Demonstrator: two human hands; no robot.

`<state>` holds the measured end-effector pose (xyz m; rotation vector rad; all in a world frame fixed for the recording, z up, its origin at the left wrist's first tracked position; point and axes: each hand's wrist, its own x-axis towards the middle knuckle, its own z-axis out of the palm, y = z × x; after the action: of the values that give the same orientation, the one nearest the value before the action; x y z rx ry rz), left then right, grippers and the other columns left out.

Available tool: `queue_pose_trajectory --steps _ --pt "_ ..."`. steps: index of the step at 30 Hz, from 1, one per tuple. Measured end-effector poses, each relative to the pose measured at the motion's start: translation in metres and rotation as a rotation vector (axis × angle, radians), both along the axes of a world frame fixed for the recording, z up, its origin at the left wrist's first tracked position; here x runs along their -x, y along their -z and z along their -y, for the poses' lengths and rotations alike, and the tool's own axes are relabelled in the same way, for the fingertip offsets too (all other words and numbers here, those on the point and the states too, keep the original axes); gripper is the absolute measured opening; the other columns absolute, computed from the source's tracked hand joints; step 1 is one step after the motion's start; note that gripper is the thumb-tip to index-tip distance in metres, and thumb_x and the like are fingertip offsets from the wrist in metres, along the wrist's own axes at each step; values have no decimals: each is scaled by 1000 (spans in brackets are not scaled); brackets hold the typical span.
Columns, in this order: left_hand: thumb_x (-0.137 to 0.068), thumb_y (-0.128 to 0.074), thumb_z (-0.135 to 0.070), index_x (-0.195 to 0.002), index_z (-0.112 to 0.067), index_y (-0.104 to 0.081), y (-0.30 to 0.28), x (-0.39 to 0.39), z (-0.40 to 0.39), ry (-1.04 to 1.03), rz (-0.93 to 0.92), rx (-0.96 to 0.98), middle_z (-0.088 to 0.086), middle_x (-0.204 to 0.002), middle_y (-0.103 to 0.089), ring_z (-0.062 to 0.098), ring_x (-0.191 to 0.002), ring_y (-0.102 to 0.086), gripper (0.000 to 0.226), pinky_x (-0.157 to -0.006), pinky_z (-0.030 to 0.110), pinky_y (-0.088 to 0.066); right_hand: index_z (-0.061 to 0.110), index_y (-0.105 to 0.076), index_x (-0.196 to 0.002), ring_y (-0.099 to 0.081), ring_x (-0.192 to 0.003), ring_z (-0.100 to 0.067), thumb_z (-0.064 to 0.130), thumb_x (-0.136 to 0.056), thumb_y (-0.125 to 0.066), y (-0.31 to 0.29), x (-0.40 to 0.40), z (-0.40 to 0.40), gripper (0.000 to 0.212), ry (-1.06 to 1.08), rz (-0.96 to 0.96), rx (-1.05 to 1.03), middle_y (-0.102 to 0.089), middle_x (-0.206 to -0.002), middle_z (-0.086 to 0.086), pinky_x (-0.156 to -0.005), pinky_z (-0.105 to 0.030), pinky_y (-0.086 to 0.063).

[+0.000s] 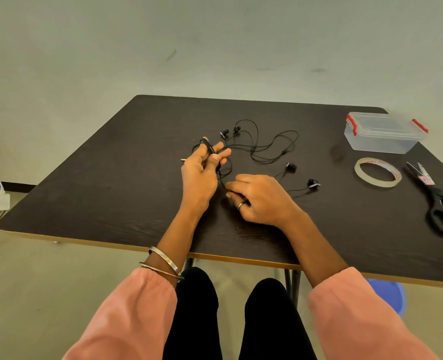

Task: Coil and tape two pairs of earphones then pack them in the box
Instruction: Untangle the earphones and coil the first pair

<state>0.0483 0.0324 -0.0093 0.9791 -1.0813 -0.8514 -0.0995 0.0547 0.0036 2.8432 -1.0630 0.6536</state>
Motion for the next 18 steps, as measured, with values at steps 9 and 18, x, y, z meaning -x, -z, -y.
queue_pose_trajectory --steps 9,18 --pt "-99 -40 2 -101 -6 -61 -2 -11 4 53 -446 4 11 -105 -72 24 -104 -68 22 -82 24 -55 12 -71 -97 -60 -73 -19 22 -89 -50 1 3 4 24 32 41 -34 -66 -80 0 -55 -29 -43" --pt "-98 -38 6 -109 1 -59 1 -2 0 73 49 -8 8 -113 -67 10 -101 -68 25 -86 22 -53 15 -69 -97 -62 -70 -16 22 -87 -54 0 5 6 20 2 182 -51 -69 -80 2 -58 -32 -48"
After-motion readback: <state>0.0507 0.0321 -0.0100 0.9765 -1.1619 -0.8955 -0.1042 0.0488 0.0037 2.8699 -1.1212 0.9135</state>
